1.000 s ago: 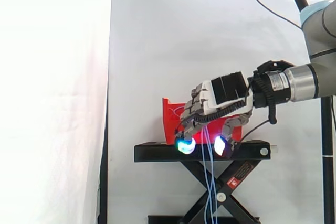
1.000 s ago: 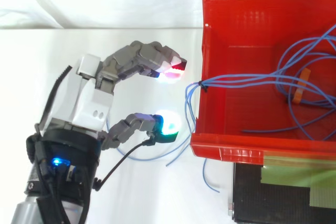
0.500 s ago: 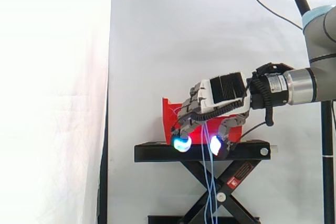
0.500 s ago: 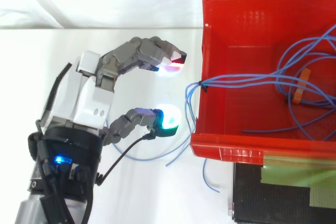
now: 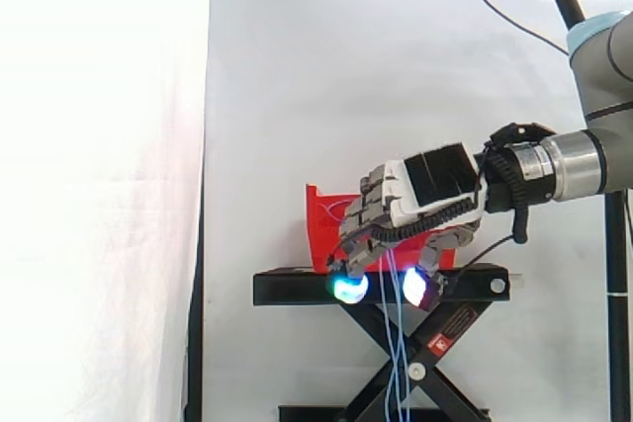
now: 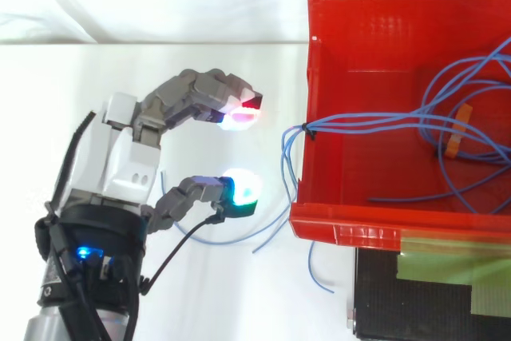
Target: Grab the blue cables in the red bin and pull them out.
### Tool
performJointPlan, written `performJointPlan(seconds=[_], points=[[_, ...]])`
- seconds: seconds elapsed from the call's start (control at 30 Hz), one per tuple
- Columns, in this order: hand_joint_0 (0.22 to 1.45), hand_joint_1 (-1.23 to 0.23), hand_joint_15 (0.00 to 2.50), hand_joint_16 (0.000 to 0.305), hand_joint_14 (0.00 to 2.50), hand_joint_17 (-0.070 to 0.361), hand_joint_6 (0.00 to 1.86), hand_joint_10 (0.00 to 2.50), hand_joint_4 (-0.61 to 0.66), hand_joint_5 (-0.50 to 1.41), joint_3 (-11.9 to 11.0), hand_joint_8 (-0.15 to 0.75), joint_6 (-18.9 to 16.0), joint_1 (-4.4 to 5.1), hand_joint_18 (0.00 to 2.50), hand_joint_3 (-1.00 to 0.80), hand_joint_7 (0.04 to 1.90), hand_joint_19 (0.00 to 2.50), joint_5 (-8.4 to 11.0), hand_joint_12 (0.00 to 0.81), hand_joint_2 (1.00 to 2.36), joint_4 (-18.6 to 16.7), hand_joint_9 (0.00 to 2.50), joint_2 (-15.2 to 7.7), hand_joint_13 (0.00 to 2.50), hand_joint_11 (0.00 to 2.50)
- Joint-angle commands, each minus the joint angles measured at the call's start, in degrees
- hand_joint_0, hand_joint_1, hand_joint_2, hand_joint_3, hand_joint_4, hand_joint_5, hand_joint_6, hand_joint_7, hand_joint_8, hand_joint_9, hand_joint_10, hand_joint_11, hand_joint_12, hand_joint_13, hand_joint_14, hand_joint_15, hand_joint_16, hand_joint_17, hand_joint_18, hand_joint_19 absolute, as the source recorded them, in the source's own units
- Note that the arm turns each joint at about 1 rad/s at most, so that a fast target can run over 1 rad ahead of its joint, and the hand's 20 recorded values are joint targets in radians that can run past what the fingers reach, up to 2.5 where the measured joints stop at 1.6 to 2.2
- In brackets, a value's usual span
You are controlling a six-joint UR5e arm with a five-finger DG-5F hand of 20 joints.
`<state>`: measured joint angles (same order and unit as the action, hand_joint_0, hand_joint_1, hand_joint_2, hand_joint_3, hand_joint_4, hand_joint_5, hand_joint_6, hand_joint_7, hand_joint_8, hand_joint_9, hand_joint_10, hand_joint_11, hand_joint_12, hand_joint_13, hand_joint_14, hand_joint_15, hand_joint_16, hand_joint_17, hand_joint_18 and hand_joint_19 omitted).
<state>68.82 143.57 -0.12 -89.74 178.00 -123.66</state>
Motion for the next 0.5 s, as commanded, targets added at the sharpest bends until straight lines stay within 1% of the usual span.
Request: performJointPlan(seconds=[0.0,0.23,0.3,0.37,0.47], points=[[0.77,-1.13,0.87,0.043,0.03,0.098,0.01,0.03,0.06,0.74,0.00,0.191,0.00,-0.32,0.60,-1.00,0.66,1.07,-1.14,0.318,1.00,0.94,0.66,0.00,0.69,1.02],[0.76,-1.12,0.86,0.043,0.03,0.098,0.01,0.03,0.05,0.74,0.00,0.191,0.09,-0.58,0.59,-1.00,0.66,1.07,-1.23,0.317,1.00,0.94,0.66,0.00,0.68,1.01],[0.76,-1.12,0.86,0.044,0.03,0.098,0.01,0.03,0.06,0.74,0.00,0.190,1.14,-0.76,0.59,-1.00,0.66,1.07,-1.23,0.318,1.00,0.77,0.66,0.00,0.68,1.02],[0.76,-1.12,0.86,0.043,0.03,0.097,0.01,0.03,0.05,0.74,0.00,0.190,1.67,-0.76,0.59,-1.00,0.66,1.07,-1.23,0.317,1.00,0.59,0.66,0.00,0.68,1.01],[0.76,-1.12,0.87,0.044,0.03,0.098,0.01,0.03,0.05,0.74,-0.09,0.191,2.20,-1.02,0.59,-1.00,0.66,1.07,-1.23,0.317,1.00,0.24,0.66,0.00,0.68,1.02]])
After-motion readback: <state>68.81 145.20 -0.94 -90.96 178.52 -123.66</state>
